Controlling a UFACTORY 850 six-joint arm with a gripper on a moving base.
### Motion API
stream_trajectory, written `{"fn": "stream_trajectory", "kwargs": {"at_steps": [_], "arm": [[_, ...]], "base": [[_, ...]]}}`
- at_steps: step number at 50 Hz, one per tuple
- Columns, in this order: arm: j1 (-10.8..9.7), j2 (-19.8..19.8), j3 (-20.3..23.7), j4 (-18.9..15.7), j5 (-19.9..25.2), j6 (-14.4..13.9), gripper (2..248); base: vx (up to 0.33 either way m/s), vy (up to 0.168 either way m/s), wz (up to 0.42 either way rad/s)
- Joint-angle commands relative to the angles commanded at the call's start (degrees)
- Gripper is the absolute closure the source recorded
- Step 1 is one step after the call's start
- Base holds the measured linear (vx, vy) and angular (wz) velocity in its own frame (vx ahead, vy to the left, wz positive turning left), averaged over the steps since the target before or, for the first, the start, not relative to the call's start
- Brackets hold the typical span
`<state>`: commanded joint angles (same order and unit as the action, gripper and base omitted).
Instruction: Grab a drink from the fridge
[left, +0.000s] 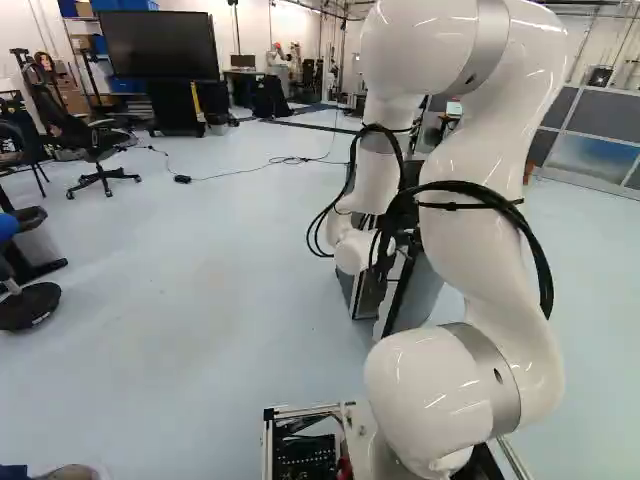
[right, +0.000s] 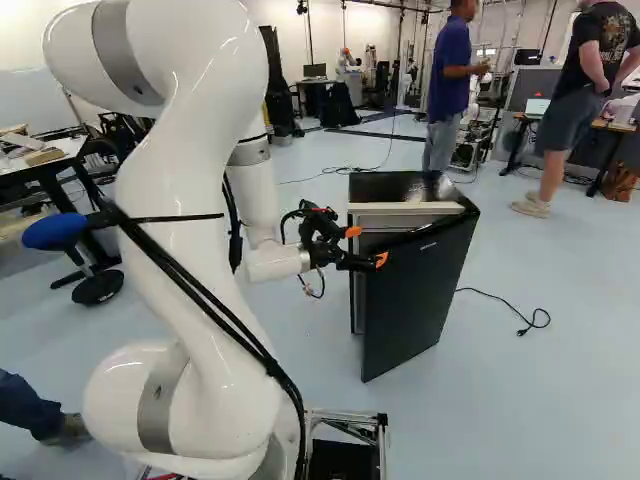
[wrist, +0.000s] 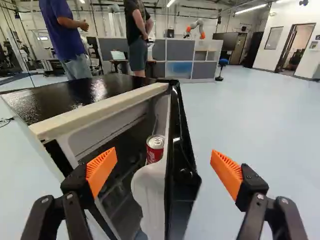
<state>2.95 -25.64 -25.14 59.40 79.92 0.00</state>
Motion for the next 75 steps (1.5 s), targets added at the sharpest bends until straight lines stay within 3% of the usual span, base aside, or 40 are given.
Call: {"fn": "stream_trajectory", "kwargs": {"at_steps": [11, 31, 75], "arm": [[-0.6, 1.9, 2.9, 0.9, 0.0, 0.0, 3], [-3.8, 3.9, 6.3, 3.1, 0.4, 0.0, 3], [-13.7, 6.2, 9.8, 8.9, 2.5, 0.0, 3]], "base": [[0.000, 0.000, 0.000], [0.000, 0.000, 0.000], [0.000, 0.000, 0.000]]}}
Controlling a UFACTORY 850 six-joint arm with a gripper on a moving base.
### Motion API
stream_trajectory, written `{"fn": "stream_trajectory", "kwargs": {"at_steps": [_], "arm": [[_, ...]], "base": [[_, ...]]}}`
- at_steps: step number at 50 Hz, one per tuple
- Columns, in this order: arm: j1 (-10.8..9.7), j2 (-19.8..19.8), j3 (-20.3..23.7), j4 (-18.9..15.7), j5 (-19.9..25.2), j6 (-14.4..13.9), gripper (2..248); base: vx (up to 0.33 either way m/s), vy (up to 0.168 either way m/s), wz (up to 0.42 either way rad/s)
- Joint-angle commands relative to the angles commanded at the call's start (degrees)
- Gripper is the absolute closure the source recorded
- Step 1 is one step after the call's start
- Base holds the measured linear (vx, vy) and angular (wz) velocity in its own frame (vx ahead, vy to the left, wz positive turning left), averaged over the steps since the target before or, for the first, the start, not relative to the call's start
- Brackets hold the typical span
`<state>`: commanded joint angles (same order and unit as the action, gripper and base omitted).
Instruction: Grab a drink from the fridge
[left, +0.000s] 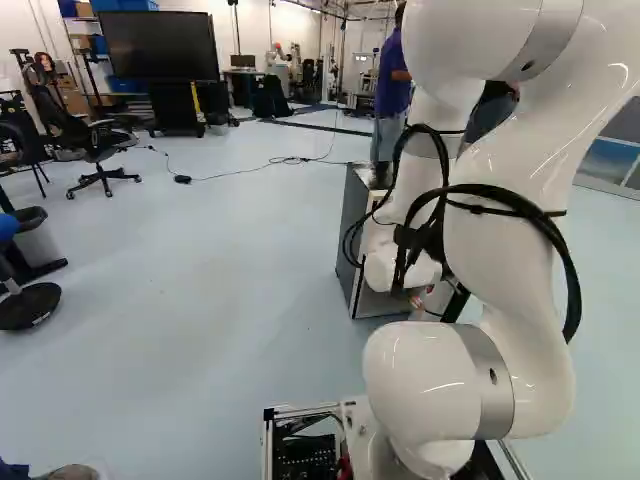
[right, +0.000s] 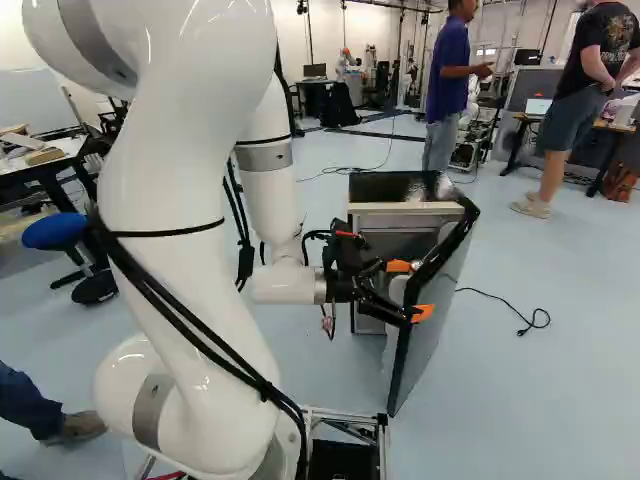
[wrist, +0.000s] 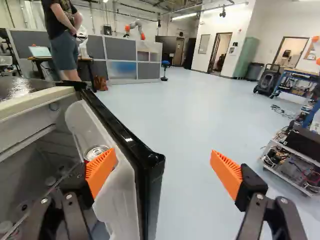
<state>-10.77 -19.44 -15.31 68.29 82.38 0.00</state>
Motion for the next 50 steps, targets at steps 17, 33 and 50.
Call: {"fn": "stream_trajectory", "kwargs": {"at_steps": [17, 33, 50], "arm": [[-5.7, -1.2, -2.0, 0.0, 0.0, 0.0, 3], [-11.1, -2.8, -4.7, 0.0, 0.0, 0.0, 3], [-16.7, -4.7, -7.9, 0.0, 0.0, 0.0, 3]], "base": [[0.000, 0.000, 0.000], [0.000, 0.000, 0.000], [0.000, 0.000, 0.000]]}}
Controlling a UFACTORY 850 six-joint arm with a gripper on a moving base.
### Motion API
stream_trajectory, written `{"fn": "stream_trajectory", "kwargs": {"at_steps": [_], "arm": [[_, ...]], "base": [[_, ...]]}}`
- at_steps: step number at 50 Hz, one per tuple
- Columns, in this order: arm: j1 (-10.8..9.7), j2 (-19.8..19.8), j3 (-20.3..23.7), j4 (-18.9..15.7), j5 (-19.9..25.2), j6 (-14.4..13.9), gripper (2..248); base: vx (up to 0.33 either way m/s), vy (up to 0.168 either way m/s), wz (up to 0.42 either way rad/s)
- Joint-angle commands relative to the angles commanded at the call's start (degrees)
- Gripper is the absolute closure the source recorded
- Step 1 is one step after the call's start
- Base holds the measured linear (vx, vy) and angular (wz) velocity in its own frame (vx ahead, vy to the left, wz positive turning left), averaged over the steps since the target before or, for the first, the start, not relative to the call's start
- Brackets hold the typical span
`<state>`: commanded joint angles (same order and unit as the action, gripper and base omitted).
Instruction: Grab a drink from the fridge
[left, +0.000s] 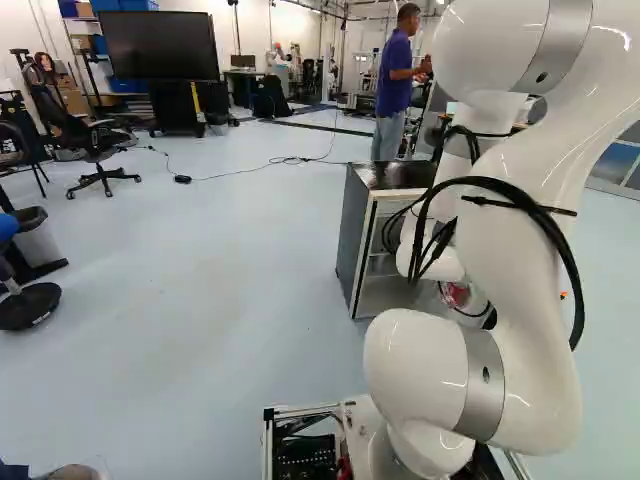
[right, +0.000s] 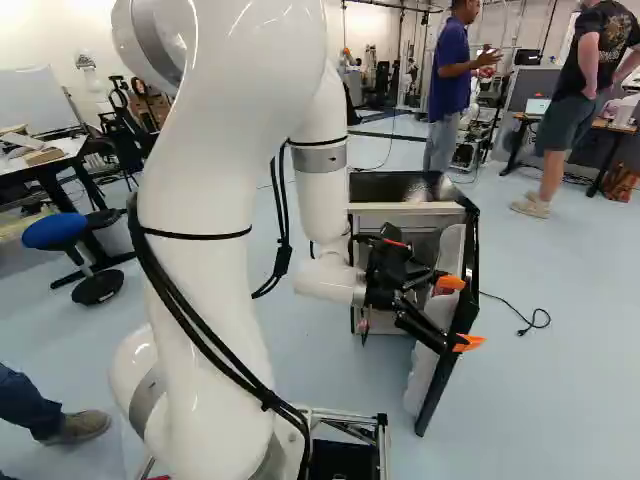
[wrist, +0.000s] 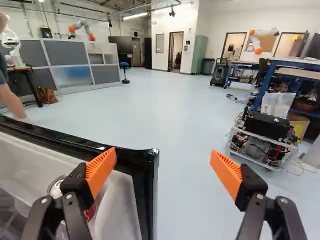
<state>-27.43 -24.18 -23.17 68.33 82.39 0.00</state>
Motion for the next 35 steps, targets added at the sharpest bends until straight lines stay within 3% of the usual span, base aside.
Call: {"fn": "stream_trajectory", "kwargs": {"at_steps": [16, 35], "arm": [[-4.9, -2.3, -3.9, 0.0, 0.0, 0.0, 3], [-9.4, -5.8, -9.8, 0.0, 0.0, 0.0, 3]], "base": [[0.000, 0.000, 0.000], [0.000, 0.000, 0.000]]}}
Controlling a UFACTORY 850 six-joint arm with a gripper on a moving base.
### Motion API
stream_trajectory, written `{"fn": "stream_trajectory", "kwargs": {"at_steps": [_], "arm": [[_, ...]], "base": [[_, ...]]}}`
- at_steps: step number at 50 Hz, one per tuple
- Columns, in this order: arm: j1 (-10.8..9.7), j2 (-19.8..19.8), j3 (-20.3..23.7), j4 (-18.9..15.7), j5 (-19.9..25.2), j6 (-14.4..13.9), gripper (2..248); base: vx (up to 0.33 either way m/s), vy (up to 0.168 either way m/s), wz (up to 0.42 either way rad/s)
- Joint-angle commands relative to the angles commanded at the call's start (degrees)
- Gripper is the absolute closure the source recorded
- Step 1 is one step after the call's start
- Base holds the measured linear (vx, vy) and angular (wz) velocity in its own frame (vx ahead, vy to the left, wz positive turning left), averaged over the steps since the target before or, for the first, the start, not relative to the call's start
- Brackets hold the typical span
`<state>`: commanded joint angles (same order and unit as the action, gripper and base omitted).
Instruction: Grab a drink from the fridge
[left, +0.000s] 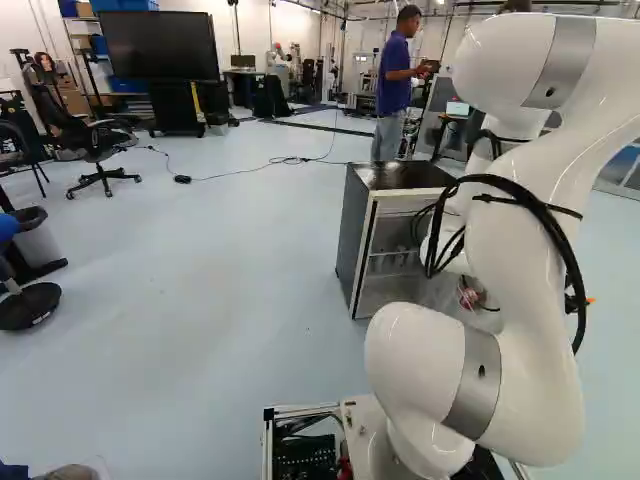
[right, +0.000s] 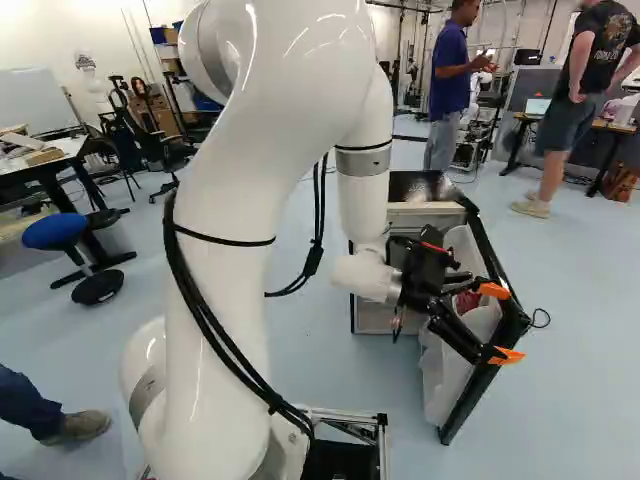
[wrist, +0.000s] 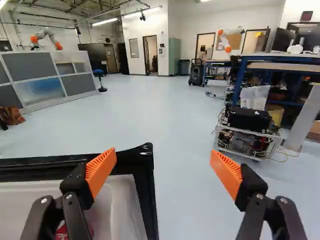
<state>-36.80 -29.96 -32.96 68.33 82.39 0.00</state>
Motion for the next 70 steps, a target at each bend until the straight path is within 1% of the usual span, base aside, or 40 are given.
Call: {"fn": "stream_trajectory", "kwargs": {"at_steps": [7, 18, 27, 45, 55, 70], "arm": [[-1.2, -0.9, -1.6, 0.0, 0.0, 0.0, 3], [-1.9, -0.8, -1.3, 0.0, 0.0, 0.0, 3], [-2.2, 0.6, 0.9, 0.0, 0.0, 0.0, 3], [-2.1, 4.2, 7.2, -1.1, 0.1, 0.0, 3], [-1.3, 6.6, 11.0, -4.2, 0.5, 0.0, 3], [1.0, 10.3, 16.8, -11.3, 1.3, 0.0, 3]], "base": [[0.000, 0.000, 0.000], [0.000, 0.000, 0.000], [0.000, 0.000, 0.000], [0.000, 0.000, 0.000], [0.000, 0.000, 0.000], [0.000, 0.000, 0.000]]}}
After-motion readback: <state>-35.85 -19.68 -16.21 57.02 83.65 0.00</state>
